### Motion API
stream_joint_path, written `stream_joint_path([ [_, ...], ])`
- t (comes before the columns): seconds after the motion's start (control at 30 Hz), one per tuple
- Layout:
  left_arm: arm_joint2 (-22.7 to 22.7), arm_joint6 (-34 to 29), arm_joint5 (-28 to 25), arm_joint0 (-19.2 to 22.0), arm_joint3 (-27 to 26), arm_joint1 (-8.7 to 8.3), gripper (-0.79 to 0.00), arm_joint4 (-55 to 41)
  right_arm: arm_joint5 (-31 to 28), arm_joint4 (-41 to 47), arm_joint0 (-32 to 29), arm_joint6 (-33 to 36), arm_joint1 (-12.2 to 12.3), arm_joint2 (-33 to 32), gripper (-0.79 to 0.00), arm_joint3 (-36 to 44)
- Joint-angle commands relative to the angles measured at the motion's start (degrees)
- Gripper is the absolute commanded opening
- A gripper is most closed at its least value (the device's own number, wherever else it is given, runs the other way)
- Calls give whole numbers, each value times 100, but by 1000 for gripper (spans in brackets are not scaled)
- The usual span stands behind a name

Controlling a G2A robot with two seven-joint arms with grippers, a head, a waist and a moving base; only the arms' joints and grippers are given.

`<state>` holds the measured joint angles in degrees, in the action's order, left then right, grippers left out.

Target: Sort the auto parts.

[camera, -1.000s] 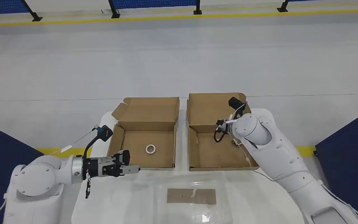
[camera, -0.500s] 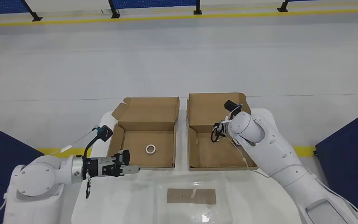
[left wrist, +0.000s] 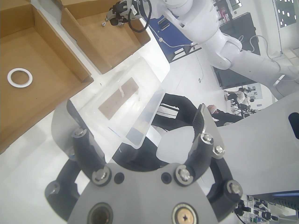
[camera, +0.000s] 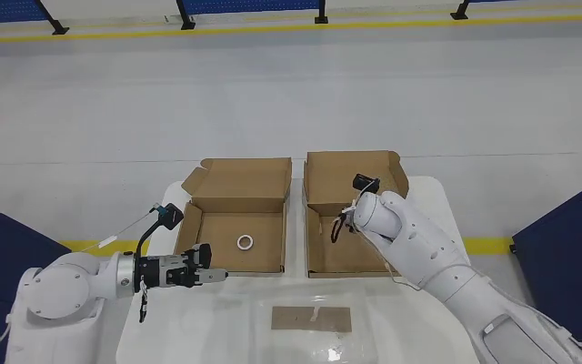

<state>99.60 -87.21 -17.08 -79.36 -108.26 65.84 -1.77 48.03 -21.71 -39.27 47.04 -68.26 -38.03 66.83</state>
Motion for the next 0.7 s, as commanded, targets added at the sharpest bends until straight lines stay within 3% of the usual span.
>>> stream_joint_path([
  [0.0, 0, 0, 0, 0, 0, 0, 0, 0, -23, -34, 38, 49, -23, 59, -785, -66],
  [0.33, 0, 0, 0, 0, 0, 0, 0, 0, -142, -48, -78, -107, -30, 56, -785, -81],
  [0.67, 0, 0, 0, 0, 0, 0, 0, 0, -62, -275, -60, -89, -197, 306, -785, -251],
])
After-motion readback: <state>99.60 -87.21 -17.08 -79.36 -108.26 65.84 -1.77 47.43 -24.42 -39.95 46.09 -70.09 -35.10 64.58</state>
